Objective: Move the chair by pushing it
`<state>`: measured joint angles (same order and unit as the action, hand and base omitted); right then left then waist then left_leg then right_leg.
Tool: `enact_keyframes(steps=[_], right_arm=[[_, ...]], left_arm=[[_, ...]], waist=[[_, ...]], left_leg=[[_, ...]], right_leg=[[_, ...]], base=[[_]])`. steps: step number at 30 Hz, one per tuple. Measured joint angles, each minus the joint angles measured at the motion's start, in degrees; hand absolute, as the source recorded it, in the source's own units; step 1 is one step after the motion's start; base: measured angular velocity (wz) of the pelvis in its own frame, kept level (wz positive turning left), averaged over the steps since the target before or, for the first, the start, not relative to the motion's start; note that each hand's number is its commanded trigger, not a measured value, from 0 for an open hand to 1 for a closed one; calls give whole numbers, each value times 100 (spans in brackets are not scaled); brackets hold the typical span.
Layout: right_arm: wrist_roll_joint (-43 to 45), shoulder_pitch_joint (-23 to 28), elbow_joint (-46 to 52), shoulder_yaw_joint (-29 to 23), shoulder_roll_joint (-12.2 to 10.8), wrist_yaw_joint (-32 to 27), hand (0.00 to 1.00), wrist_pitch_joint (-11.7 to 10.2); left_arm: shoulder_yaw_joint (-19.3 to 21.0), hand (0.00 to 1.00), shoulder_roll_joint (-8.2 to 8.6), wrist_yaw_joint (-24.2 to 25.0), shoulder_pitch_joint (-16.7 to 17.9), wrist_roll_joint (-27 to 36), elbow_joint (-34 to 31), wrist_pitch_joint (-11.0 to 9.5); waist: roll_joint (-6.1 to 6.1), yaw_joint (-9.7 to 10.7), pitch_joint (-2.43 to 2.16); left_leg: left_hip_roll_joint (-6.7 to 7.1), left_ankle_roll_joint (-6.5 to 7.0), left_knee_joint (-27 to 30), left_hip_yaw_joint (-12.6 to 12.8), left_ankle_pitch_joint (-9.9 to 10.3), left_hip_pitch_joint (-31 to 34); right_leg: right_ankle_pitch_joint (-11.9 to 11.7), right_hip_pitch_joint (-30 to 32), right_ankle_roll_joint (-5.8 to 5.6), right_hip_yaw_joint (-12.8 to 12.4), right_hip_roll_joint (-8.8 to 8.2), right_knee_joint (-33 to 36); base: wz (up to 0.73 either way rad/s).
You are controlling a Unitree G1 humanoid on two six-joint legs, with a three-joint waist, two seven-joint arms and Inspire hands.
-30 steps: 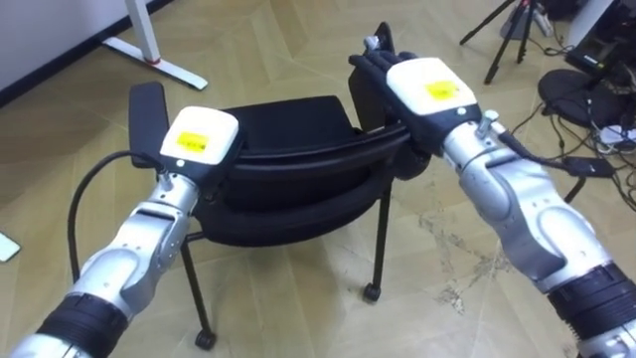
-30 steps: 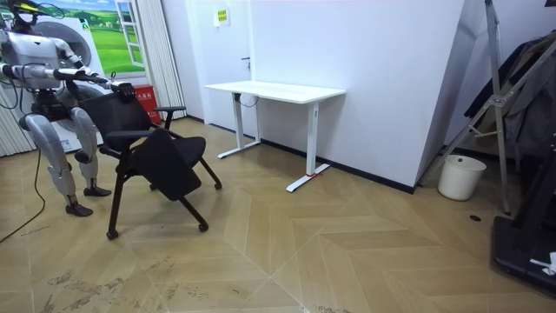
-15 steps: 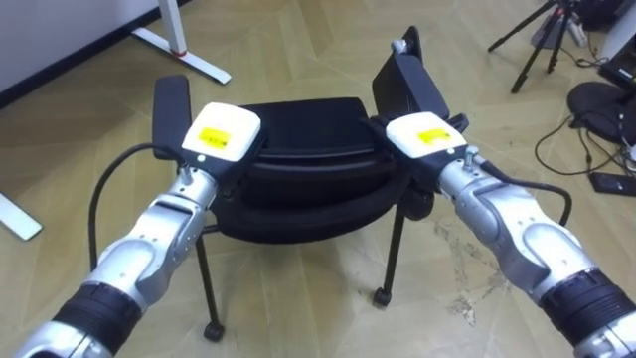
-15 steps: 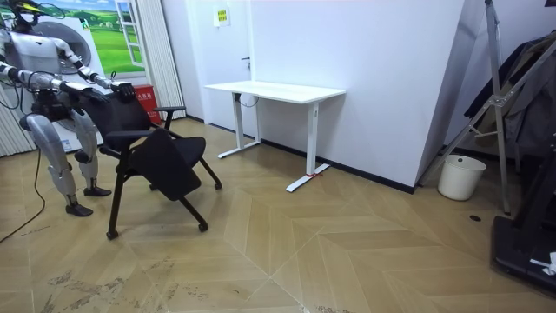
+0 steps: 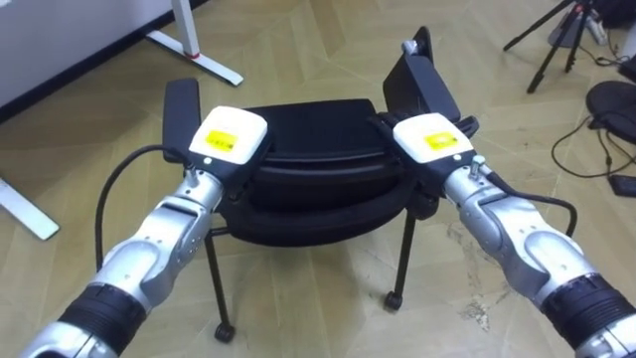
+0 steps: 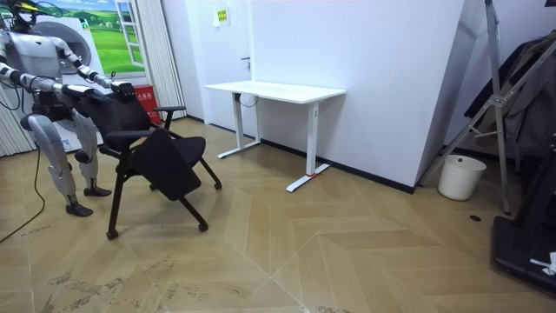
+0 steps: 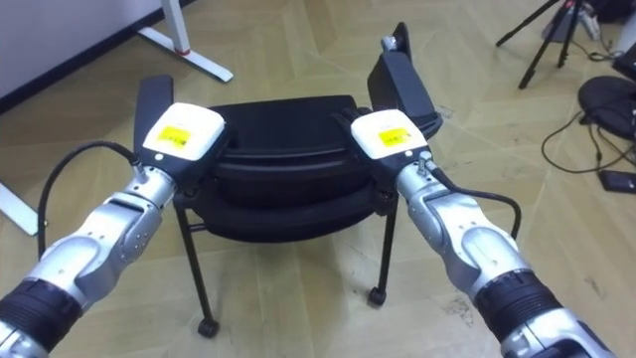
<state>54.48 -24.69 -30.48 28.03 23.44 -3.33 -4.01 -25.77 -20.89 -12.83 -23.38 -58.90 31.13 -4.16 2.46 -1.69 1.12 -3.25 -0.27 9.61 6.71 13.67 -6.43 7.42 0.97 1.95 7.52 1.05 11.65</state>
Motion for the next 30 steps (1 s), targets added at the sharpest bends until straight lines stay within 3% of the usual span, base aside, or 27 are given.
enact_keyframes(steps=[11,21,25,27,30], right_arm=[[79,-72,-270,-1,-14,-341,100,37],[196,-51,-459,9,-30,-544,100,-121],[197,-106,-763,7,-155,-661,100,-230],[193,-161,-864,6,-179,-716,100,-242],[187,-391,-1236,2,-254,-850,100,-351]], left_arm=[[-75,100,48,-2,1,0,-24,-206],[-90,100,-19,-2,-10,13,-41,-272],[-94,100,-26,-4,-46,6,126,-357],[-110,100,-35,-12,-125,1,200,-375],[-120,100,-17,-23,-381,-3,468,-466]], waist=[[-86,-96,-9],[-10,-161,-5],[40,-176,19],[95,-181,54],[176,-171,87]], left_leg=[[-7,0,-4,-87,0,-12],[-12,0,-5,-95,0,-28],[-32,0,2,-97,0,-114],[-38,0,11,-97,0,-100],[-37,-2,230,-148,2,90]], right_leg=[[0,-58,0,111,-8,-20],[1,-72,-2,129,-16,-14],[3,-201,-3,173,-9,-12],[11,-193,-4,215,-19,-8],[22,-72,7,320,-84,70]], base=[[4],[1],[3],[6],[10]])
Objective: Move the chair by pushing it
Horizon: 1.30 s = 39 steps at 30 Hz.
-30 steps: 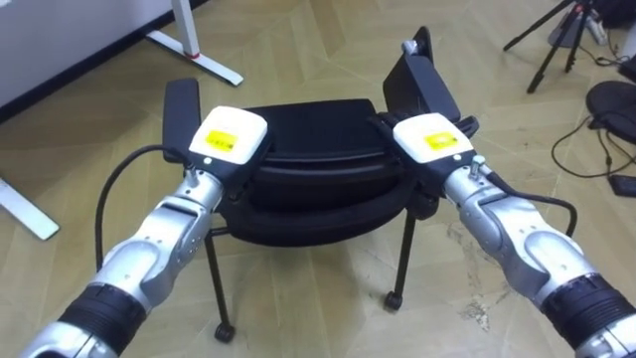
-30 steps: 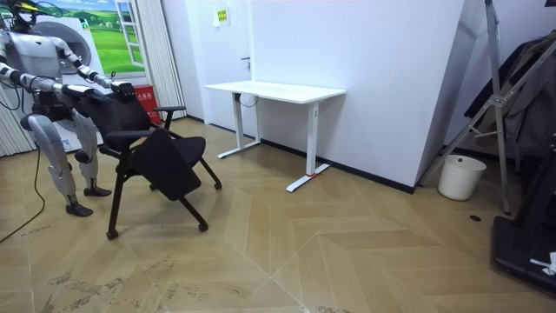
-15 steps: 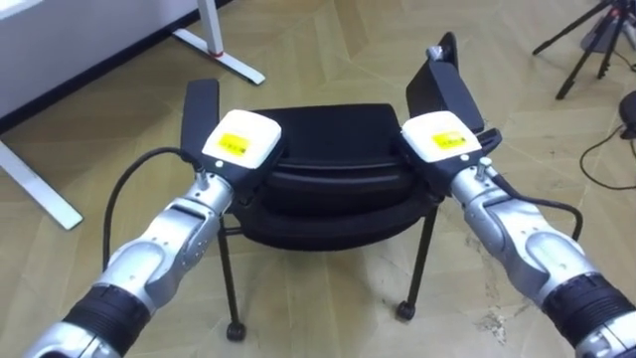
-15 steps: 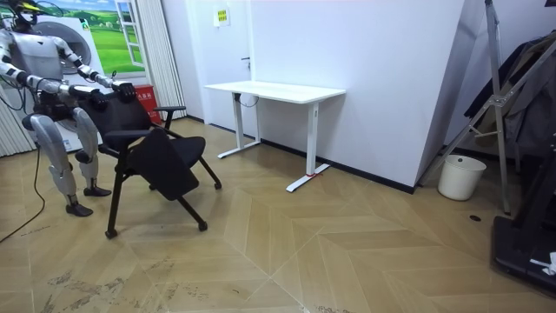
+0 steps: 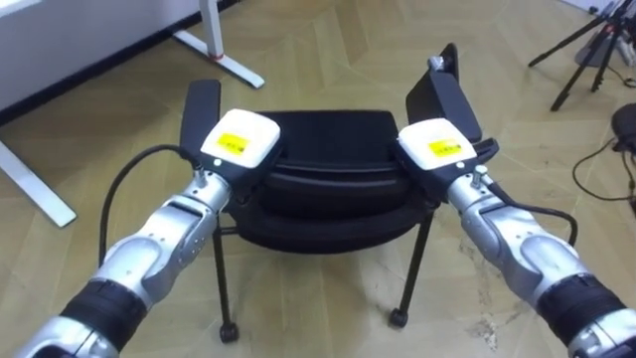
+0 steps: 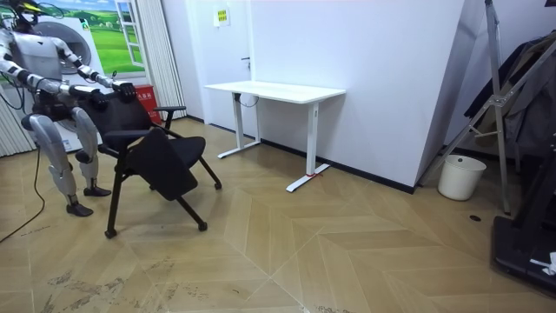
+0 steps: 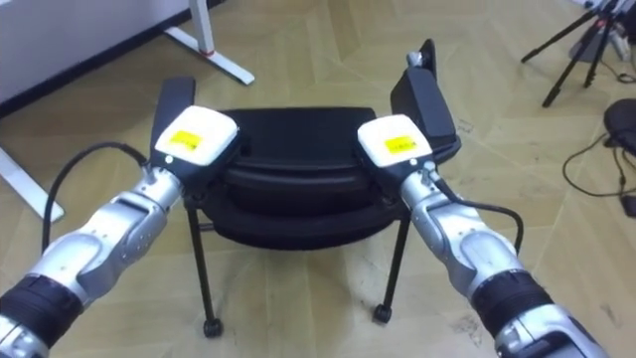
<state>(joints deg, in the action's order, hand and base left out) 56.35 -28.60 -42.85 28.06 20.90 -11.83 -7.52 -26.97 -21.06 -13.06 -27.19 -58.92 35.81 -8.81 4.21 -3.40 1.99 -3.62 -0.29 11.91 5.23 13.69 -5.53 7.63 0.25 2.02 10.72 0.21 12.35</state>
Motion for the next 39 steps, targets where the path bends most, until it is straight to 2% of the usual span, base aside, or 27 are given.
enact_keyframes(steps=[2,3,6,8,9,10,11,12,13,15,16,18,19,20,23,27,28,30,31,32,33,34,35,36,37,38,39], right_arm=[[-6,-132,-240,-5,-68,-132,100,-16],[-4,-151,-283,-6,-86,-156,100,-16],[0,-253,-452,-6,-125,-282,100,-52],[56,-363,-718,-21,-158,-380,100,-139],[67,-382,-770,-62,-158,-405,100,-172],[118,-360,-833,-180,-188,-438,100,-222],[172,-337,-871,-248,-245,-437,100,-238],[178,-322,-886,-248,-266,-438,100,-238],[167,-271,-884,-240,-273,-453,100,-239],[146,-253,-868,-237,-254,-509,100,-245],[146,-272,-871,-238,-253,-538,100,-245],[148,-252,-872,-237,-247,-576,100,-256],[148,-239,-828,-236,-199,-579,100,-304],[147,-234,-785,-236,-159,-603,100,-318],[120,-244,-760,-239,-107,-714,100,-319],[62,-304,-716,-270,-77,-770,100,-317],[44,-322,-712,-275,-74,-788,100,-314],[21,-330,-708,-276,-66,-822,100,-313],[23,-344,-703,-276,-66,-885,100,-309],[23,-346,-703,-288,-67,-979,100,-300],[23,-350,-700,-296,-62,-1024,100,-300],[11,-429,-696,-296,-59,-1053,100,-291],[-1,-510,-726,-293,-61,-1052,100,-263],[-9,-521,-744,-296,-66,-1053,100,-246],[-24,-519,-764,-299,-91,-1052,100,-227],[-26,-498,-776,-298,-103,-1051,100,-227],[-25,-496,-777,-292,-122,-1051,100,-225]], left_arm=[[-18,100,46,-45,-236,-7,287,-78],[-18,100,59,-56,-292,-9,367,-113],[-11,100,112,-174,-523,-8,727,-238],[-8,100,255,-359,-648,6,1201,-320],[-8,100,282,-396,-713,13,1267,-333],[-13,100,330,-418,-789,15,1365,-346],[-15,100,359,-444,-815,15,1476,-380],[-15,100,377,-472,-812,17,1539,-389],[-32,100,397,-520,-788,78,1621,-408],[-91,100,407,-603,-754,231,1678,-409],[-94,100,420,-662,-724,310,1709,-408],[-104,100,421,-675,-681,370,1706,-408],[-114,100,419,-678,-669,415,1679,-409],[-114,100,399,-679,-670,423,1611,-410],[-113,100,387,-712,-691,430,1530,-410],[-106,100,319,-691,-688,430,1263,-360],[-92,100,285,-651,-692,430,1209,-353],[-84,100,268,-640,-713,430,1182,-358],[-63,100,259,-642,-738,430,1177,-370],[-56,100,242,-650,-787,430,1195,-397],[-57,100,236,-655,-821,430,1212,-416],[-44,100,207,-679,-899,430,1213,-432],[-31,100,199,-678,-989,430,1253,-441],[-33,100,203,-673,-1028,428,1282,-453],[-36,100,216,-679,-1078,414,1365,-490],[-47,100,213,-685,-1078,415,1394,-513],[-54,100,194,-713,-1073,417,1403,-526]], waist=[[50,21,58],[56,22,65],[92,-20,122],[23,-9,205],[-27,7,220],[-66,27,225],[-34,-12,233],[-28,-33,250],[-1,-67,274],[-49,-11,304],[-105,-56,307],[-140,-70,316],[-150,-116,310],[-155,-167,297],[-175,-160,258],[-149,-202,196],[-111,-221,190],[-33,-313,157],[-1,-385,157],[64,-379,158],[94,-374,148],[187,-395,188],[176,-407,211],[164,-406,216],[135,-405,235],[72,-399,253],[30,-404,275]], left_leg=[[-10,-22,228,-56,14,172],[-30,-54,337,-56,37,232],[-104,-193,1313,-10,219,715],[-245,-206,2751,-23,212,1330],[-352,-211,3189,-18,183,1538],[-542,-179,4089,-6,-34,1949],[-614,-157,4798,-51,-497,2319],[-646,-132,5075,-76,-774,2480],[-677,-86,5482,-84,-1234,2739],[-645,25,5532,-31,-1157,3132],[-556,85,5362,-22,-1103,3352],[-365,16,4712,24,-1054,3541],[-299,11,4088,131,-1051,3550],[-255,10,3514,285,-1052,3534],[-149,16,2584,563,-1056,3421],[-163,26,2270,551,-1056,3368],[-159,43,2210,558,-1057,3305],[-64,172,2300,620,-990,3262],[44,352,2334,612,-857,3208],[186,483,2363,630,-695,3143],[252,511,2376,669,-604,3090],[340,560,2472,757,-448,3040],[336,576,2725,753,-237,3066],[325,584,2857,727,-115,3069],[289,581,3048,671,101,3000],[272,569,3154,546,280,2917],[271,565,3163,503,345,2867]], right_leg=[[12,72,20,95,-33,117],[21,91,35,123,-33,151],[282,280,160,344,-94,599],[608,299,248,523,-126,1061],[723,307,273,591,-109,1185],[973,364,350,671,-80,1502],[1188,385,406,665,-81,1818],[1263,359,425,653,-79,1921],[1386,321,479,648,-103,2079],[1545,332,525,682,-126,2305],[1637,369,609,735,-204,2498],[1785,385,588,757,-226,2633],[1901,407,541,745,-230,2721],[1977,467,524,727,-226,2796],[2066,491,512,722,-218,2877],[2262,581,426,594,-217,2973],[2346,583,365,482,-231,3033],[2445,570,290,304,-316,3069],[2455,521,297,265,-436,3056],[2505,467,205,206,-545,3064],[2529,446,164,198,-624,3113],[2516,542,32,256,-814,3523],[2288,797,-211,421,-994,4209],[2096,913,-220,440,-1062,4549],[1665,1121,-219,393,-1110,5082],[1103,1313,-230,286,-1096,5543],[911,1435,-280,232,-1096,5740]], base=[[17],[20],[9],[25],[38],[30],[24],[15],[21],[9],[-16],[-6],[-4],[-8],[2],[-12],[-20],[-35],[-38],[-26],[-14],[-19],[-22],[-11],[0],[-6],[-18]])
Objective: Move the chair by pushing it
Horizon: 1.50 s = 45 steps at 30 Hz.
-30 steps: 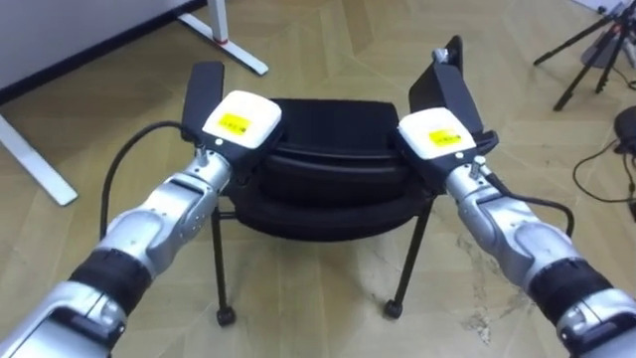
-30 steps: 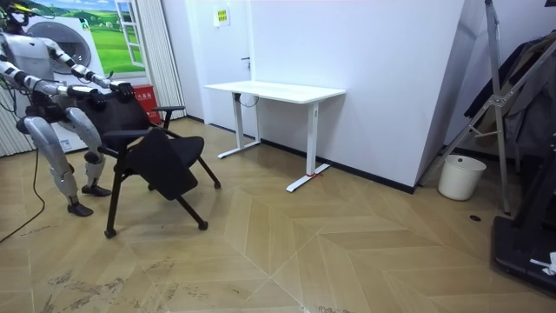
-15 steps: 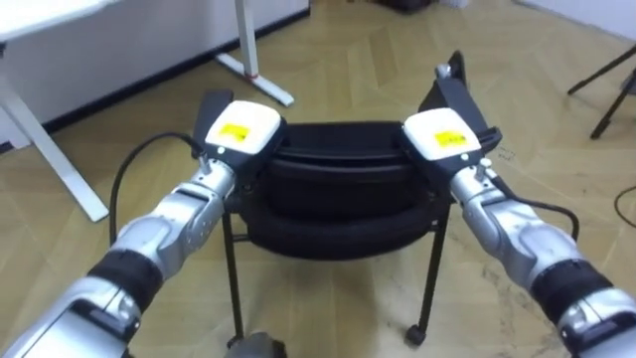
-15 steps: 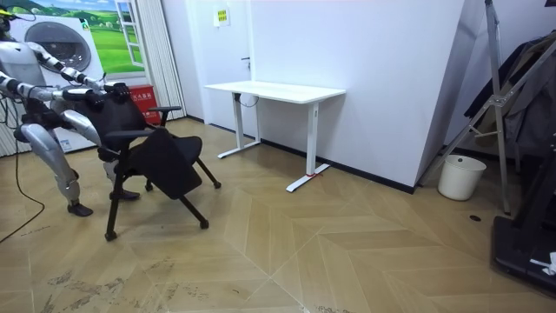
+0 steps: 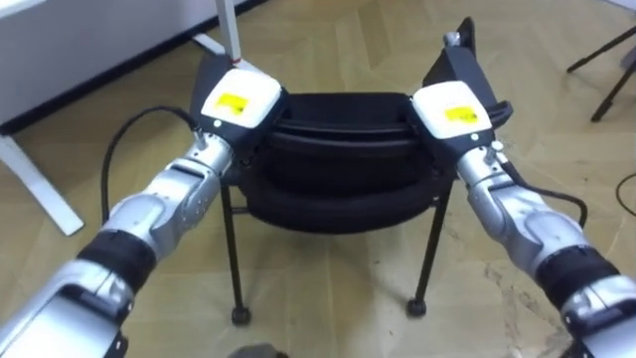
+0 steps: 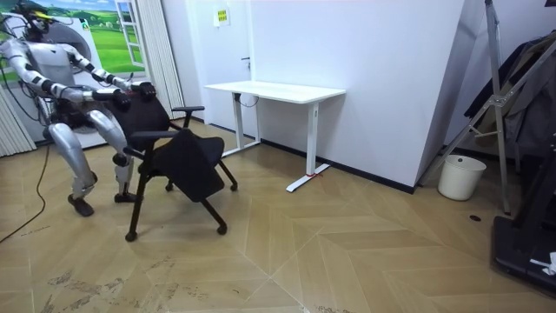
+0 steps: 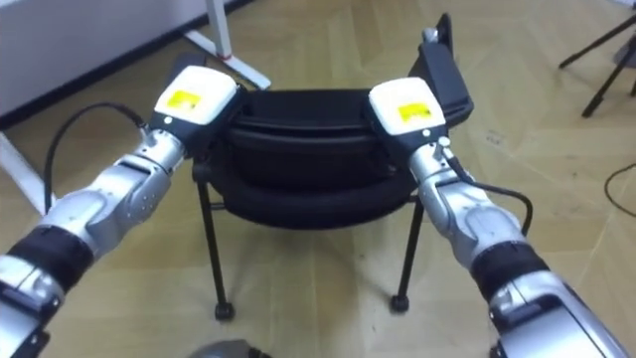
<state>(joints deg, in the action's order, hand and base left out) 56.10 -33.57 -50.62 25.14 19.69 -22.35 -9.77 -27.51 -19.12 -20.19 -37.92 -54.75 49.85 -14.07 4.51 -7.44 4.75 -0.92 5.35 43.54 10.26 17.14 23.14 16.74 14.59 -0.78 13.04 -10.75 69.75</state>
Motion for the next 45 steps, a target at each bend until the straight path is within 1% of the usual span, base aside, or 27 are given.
enact_keyframes(steps=[1,2,3,6,7,8,9,10,11,12,13,18,19,22,23,24,25,26,27,29,30,32,34,36,39,41,45], right_arm=[[3,-25,23,1,-25,-7,100,29],[13,-40,68,5,-50,-32,100,96],[21,-41,87,6,-69,-49,100,140],[49,-35,69,13,-176,-81,100,224],[46,-12,65,18,-206,-81,100,227],[45,5,62,56,-221,-81,100,223],[43,8,49,75,-231,-77,100,219],[40,4,10,91,-250,-75,100,206],[40,-4,8,92,-247,-72,100,207],[41,-23,14,90,-243,-72,100,217],[41,-107,2,92,-230,-60,100,221],[55,-506,-84,145,-103,128,100,232],[54,-551,-85,172,-107,144,100,242],[66,-584,-81,173,-151,281,100,258],[66,-579,-120,172,-193,325,100,268],[66,-573,-145,172,-215,351,100,268],[66,-565,-228,176,-277,359,100,260],[64,-562,-251,186,-278,362,100,237],[64,-562,-250,186,-271,365,100,232],[56,-565,-287,180,-277,365,100,233],[42,-565,-323,182,-293,365,100,227],[-5,-565,-465,240,-344,360,100,213],[-45,-561,-527,312,-383,360,100,212],[-49,-561,-524,346,-394,359,100,215],[-46,-560,-485,356,-387,351,100,218],[-96,-562,-442,411,-354,264,100,243],[-193,-594,-409,516,-335,239,100,370]], left_arm=[[-2,100,-7,-61,-17,12,15,-15],[15,100,-10,-131,-43,17,65,-19],[21,100,-2,-172,-57,17,105,-23],[10,100,-33,-233,-143,18,287,-99],[-24,100,-43,-273,-161,33,362,-125],[-35,100,-63,-302,-131,34,378,-135],[-37,100,-69,-304,-111,39,378,-135],[-45,100,-75,-307,-76,60,377,-124],[-44,100,-102,-319,-48,95,376,-123],[-44,100,-100,-325,-46,123,375,-120],[-39,100,-63,-340,-47,186,357,-56],[33,100,83,-430,-97,275,359,173],[40,100,109,-450,-113,277,358,197],[39,100,95,-456,-112,276,380,232],[26,100,93,-473,-102,269,402,246],[12,100,94,-493,-89,267,422,251],[-29,100,90,-560,-62,268,480,257],[-69,100,102,-587,-54,281,489,298],[-70,100,115,-590,-55,281,488,314],[-72,100,155,-602,-55,281,495,372],[-81,100,163,-602,-55,281,516,375],[-146,100,208,-637,-22,295,605,422],[-206,100,225,-725,29,339,662,471],[-208,100,234,-831,84,346,665,503],[-198,100,293,-861,84,346,664,574],[-197,100,332,-916,81,346,618,648],[-188,100,368,-912,102,346,525,783]], waist=[[-45,-34,13],[-122,-68,59],[-153,-56,75],[-165,98,81],[-163,132,76],[-143,131,66],[-132,121,60],[-99,114,29],[-166,100,-50],[-207,99,-78],[-255,87,-84],[-223,58,-44],[-182,64,-38],[-105,-14,-10],[-44,-25,26],[-28,-24,35],[13,-49,53],[26,-24,48],[31,-40,45],[46,-104,57],[57,-106,63],[114,-100,93],[115,-92,99],[115,-74,99],[113,-55,96],[97,-63,88],[81,-77,78]], left_leg=[[-2,-16,22,-115,103,-53],[-6,-51,25,-238,182,-131],[-8,-70,22,-299,216,-180],[-55,-224,36,-613,389,-340],[-80,-328,36,-757,466,-431],[-153,-434,34,-799,567,-547],[-166,-499,35,-833,623,-584],[-247,-642,114,-968,754,-671],[-412,-839,229,-1058,885,-683],[-473,-926,267,-1092,922,-692],[-595,-1051,266,-1139,976,-740],[-832,-1392,-335,-1145,794,-926],[-859,-1398,-445,-1158,748,-985],[-1048,-1165,-137,-1075,601,-1031],[-1105,-1060,233,-1066,409,-937],[-1146,-1002,467,-1064,274,-854],[-1178,-838,1010,-1116,-130,-610],[-1163,-820,1614,-1242,-658,-238],[-1137,-824,1916,-1235,-912,-50],[-941,-798,2708,-1194,-1693,512],[-910,-807,2834,-1190,-1832,628],[-647,-813,3208,-1051,-1922,916],[-556,-792,3128,-877,-1902,1040],[-406,-776,2859,-880,-1884,1161],[-230,-772,2014,-862,-1857,1213],[-175,-713,1140,-804,-1811,1185],[-122,-719,65,-694,-1814,985]], right_leg=[[-31,301,-23,-77,20,268],[86,642,-10,-72,27,321],[137,769,12,-22,5,271],[198,1364,-18,-52,-73,-730],[134,1444,-48,-58,-129,-1478],[-66,1427,-85,-144,-137,-2354],[-197,1384,-98,-207,-142,-2749],[-555,1287,-97,-149,-181,-3083],[-647,1220,9,-16,-31,-3004],[-674,1202,66,30,47,-2962],[-656,1186,335,126,123,-2828],[-227,1221,623,389,201,-2646],[-120,1214,673,436,214,-2600],[180,1043,790,551,285,-2448],[328,914,846,603,292,-2385],[382,842,866,643,300,-2376],[474,712,900,705,301,-2372],[548,628,934,786,295,-2354],[586,621,949,794,292,-2318],[742,549,1057,906,233,-2140],[770,517,1068,919,218,-2096],[943,324,1184,980,126,-1985],[1037,190,1105,1014,119,-1989],[1086,137,1057,1045,107,-1985],[1136,97,1052,1105,85,-1996],[1157,120,1068,1169,86,-2006],[1185,99,1120,1237,88,-2015]], base=[[-28],[-21],[0],[44],[41],[32],[32],[31],[30],[18],[18],[16],[20],[14],[14],[22],[26],[22],[11],[2],[15],[16],[8],[9],[12],[11],[6]])
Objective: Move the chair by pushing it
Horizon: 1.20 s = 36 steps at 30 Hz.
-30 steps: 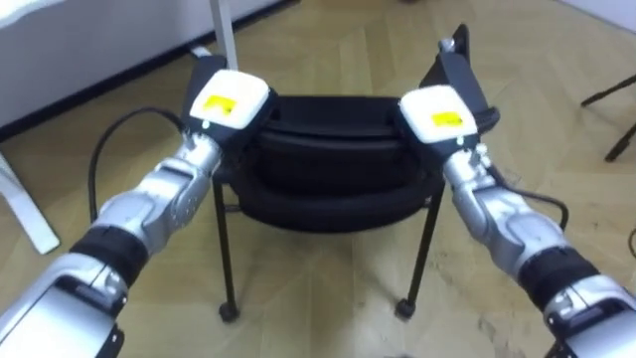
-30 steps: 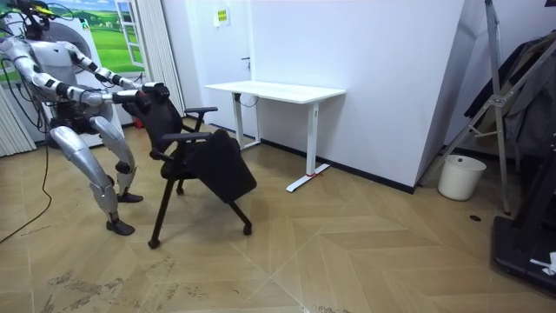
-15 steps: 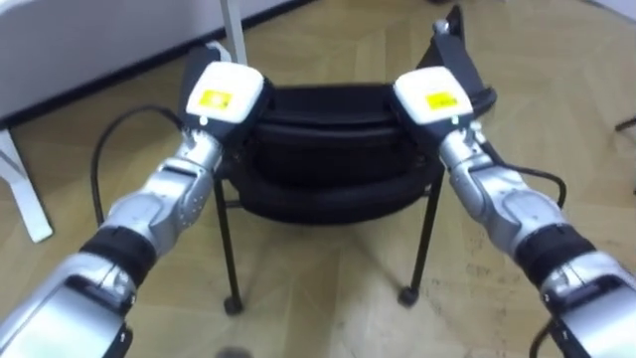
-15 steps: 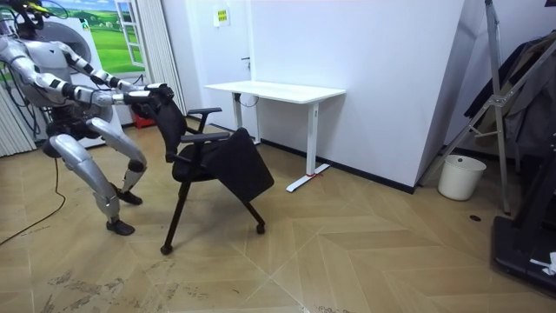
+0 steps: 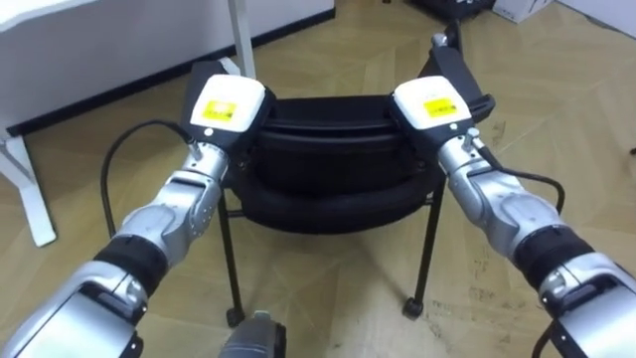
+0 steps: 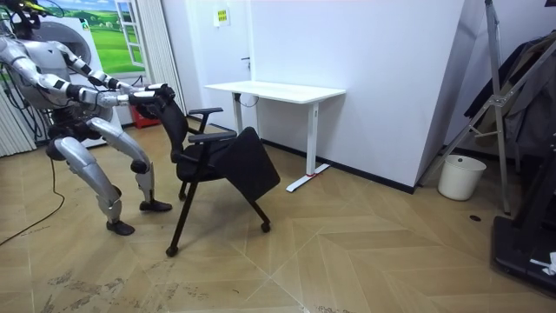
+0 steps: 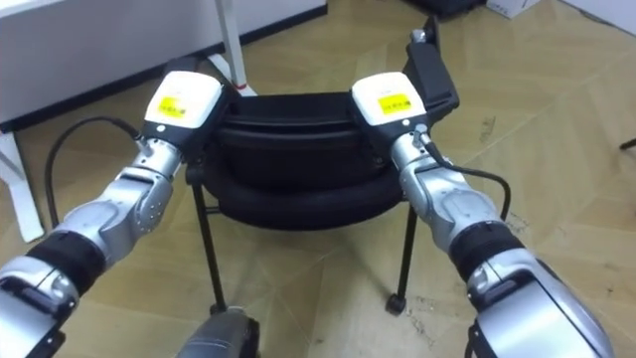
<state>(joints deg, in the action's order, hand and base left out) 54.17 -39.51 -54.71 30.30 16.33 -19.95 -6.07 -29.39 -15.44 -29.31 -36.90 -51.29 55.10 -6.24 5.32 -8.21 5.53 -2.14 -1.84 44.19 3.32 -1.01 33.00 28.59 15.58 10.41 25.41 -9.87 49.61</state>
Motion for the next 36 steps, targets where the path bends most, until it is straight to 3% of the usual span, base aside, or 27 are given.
enact_keyframes(steps=[6,9,10,12,13,14,15,16,17,18,19,20,21,22,23,24,25,26,27,28,29,30,32,33,34,35,36], right_arm=[[-26,4,36,82,-6,-129,100,128],[-90,-16,123,145,-18,-140,100,247],[-108,-29,134,155,-19,-140,100,253],[-116,-31,130,174,-50,-141,100,282],[-184,-12,108,236,-73,-146,100,305],[-217,-23,56,297,-125,-142,100,306],[-252,-98,-12,388,-119,-121,100,303],[-350,-250,-57,616,-137,-108,100,324],[-426,-149,7,663,-164,-113,100,365],[-471,-107,6,668,-169,-100,100,353],[-493,-28,-18,657,-241,-68,100,300],[-491,73,-33,616,-307,-68,100,280],[-494,130,-27,598,-339,-75,100,277],[-495,162,-39,603,-369,-87,100,265],[-479,127,-53,602,-390,-114,100,257],[-468,99,-53,598,-391,-132,100,258],[-460,53,-80,553,-403,-172,100,274],[-479,55,-76,526,-436,-201,100,271],[-484,61,-88,500,-437,-205,100,269],[-477,60,-127,466,-396,-256,100,270],[-473,38,-149,460,-376,-331,100,273],[-462,-4,-167,464,-373,-360,100,273],[-434,-246,-315,473,-344,-455,100,272],[-432,-322,-341,486,-296,-455,100,262],[-434,-354,-367,488,-292,-460,100,251],[-440,-446,-459,481,-313,-491,100,226],[-445,-481,-496,474,-320,-497,100,215]], left_arm=[[18,100,2,-56,13,7,-28,61],[18,100,-29,-48,63,4,-250,172],[18,100,-54,-49,71,1,-292,194],[18,100,-106,-52,125,-6,-373,237],[17,100,-125,-52,189,-45,-438,286],[25,100,-146,-84,267,-76,-504,306],[83,100,-193,-133,327,-76,-522,288],[276,100,-248,-147,470,-65,-569,250],[342,100,-141,-57,615,-67,-701,348],[318,100,-158,-2,696,-80,-837,407],[221,100,-274,31,907,-111,-1196,575],[164,100,-400,49,1012,-233,-1408,654],[161,100,-419,41,1050,-291,-1440,671],[161,100,-437,-3,1096,-353,-1461,700],[164,100,-468,-71,1108,-354,-1468,704],[172,100,-474,-108,1096,-350,-1468,707],[182,100,-502,-149,1068,-350,-1464,724],[139,100,-498,-145,979,-351,-1417,762],[106,100,-458,-146,936,-350,-1382,779],[93,100,-440,-161,904,-351,-1359,795],[89,100,-432,-204,860,-347,-1340,799],[95,100,-424,-247,836,-338,-1317,799],[128,100,-320,-290,610,-261,-1097,792],[122,100,-267,-290,489,-224,-987,770],[125,100,-263,-289,457,-215,-973,766],[148,100,-290,-287,390,-218,-962,740],[157,100,-293,-278,349,-221,-942,726]], waist=[[-45,-19,-8],[-44,-80,-12],[-47,-153,-23],[-7,-225,-39],[-17,-238,-63],[-94,-350,-123],[-97,-434,-115],[-13,-600,-123],[-110,-545,-190],[-66,-553,-215],[72,-545,-246],[199,-505,-271],[311,-528,-287],[392,-654,-301],[299,-783,-299],[253,-805,-277],[264,-793,-269],[282,-736,-258],[292,-720,-243],[252,-728,-222],[143,-771,-159],[142,-810,-161],[82,-852,-136],[98,-913,-125],[126,-944,-117],[185,-1011,-78],[209,-1051,-65]], left_leg=[[12,-48,-488,167,90,-287],[-18,37,-564,224,279,-325],[-16,58,-581,262,339,-355],[26,127,-675,363,387,-380],[30,141,-835,374,391,-397],[-48,144,-980,326,387,-377],[4,148,-870,292,388,-325],[110,152,-362,329,426,-101],[160,161,-84,337,544,35],[192,187,-40,382,582,43],[213,292,-109,542,647,33],[253,423,-274,771,731,-121],[287,487,-397,886,774,-235],[278,570,-647,1068,832,-513],[327,579,-862,1079,832,-724],[400,868,-877,993,897,-771],[557,910,-739,782,996,-773],[686,915,-640,534,1109,-799],[687,932,-643,416,1160,-842],[699,915,-660,203,1229,-942],[696,845,-686,-46,1281,-1005],[698,825,-712,-97,1289,-1007],[759,705,-751,-341,1279,-999],[791,642,-738,-434,1302,-980],[794,590,-700,-482,1336,-971],[786,480,-592,-587,1428,-951],[780,414,-485,-671,1493,-924]], right_leg=[[29,-183,-18,443,-10,-244],[66,-308,-89,916,-65,-402],[112,-351,-180,1092,-124,-422],[203,-406,-466,1174,-113,-440],[294,-500,-1188,1240,-55,-452],[352,-471,-1475,953,23,-210],[372,-388,-1154,417,-64,170],[1037,-278,-846,-64,-211,645],[1200,-544,-709,271,-374,811],[1243,-684,-726,429,-419,738],[1209,-989,-793,766,-413,368],[1035,-1361,-994,1259,-395,-139],[899,-1535,-1172,1509,-379,-365],[578,-1744,-1531,1836,-376,-504],[236,-1742,-1417,1883,-351,-279],[134,-1737,-1321,1861,-362,-98],[-14,-1662,-1112,1672,-401,296],[-269,-1571,-1068,1339,-392,585],[-440,-1526,-1060,1177,-351,693],[-871,-1415,-1076,938,-239,877],[-1140,-1284,-1094,786,-153,1038],[-1091,-1168,-1135,682,-186,1170],[-698,-683,-1266,299,-691,1506],[-597,-420,-1320,79,-997,1399],[-564,-291,-1355,-35,-1135,1296],[-529,-84,-1406,-138,-1362,928],[-540,-23,-1430,-162,-1440,619]], base=[[12],[9],[0],[13],[9],[-15],[-62],[-24],[8],[64],[76],[81],[65],[23],[12],[32],[84],[101],[104],[81],[65],[47],[58],[57],[43],[30],[46]])
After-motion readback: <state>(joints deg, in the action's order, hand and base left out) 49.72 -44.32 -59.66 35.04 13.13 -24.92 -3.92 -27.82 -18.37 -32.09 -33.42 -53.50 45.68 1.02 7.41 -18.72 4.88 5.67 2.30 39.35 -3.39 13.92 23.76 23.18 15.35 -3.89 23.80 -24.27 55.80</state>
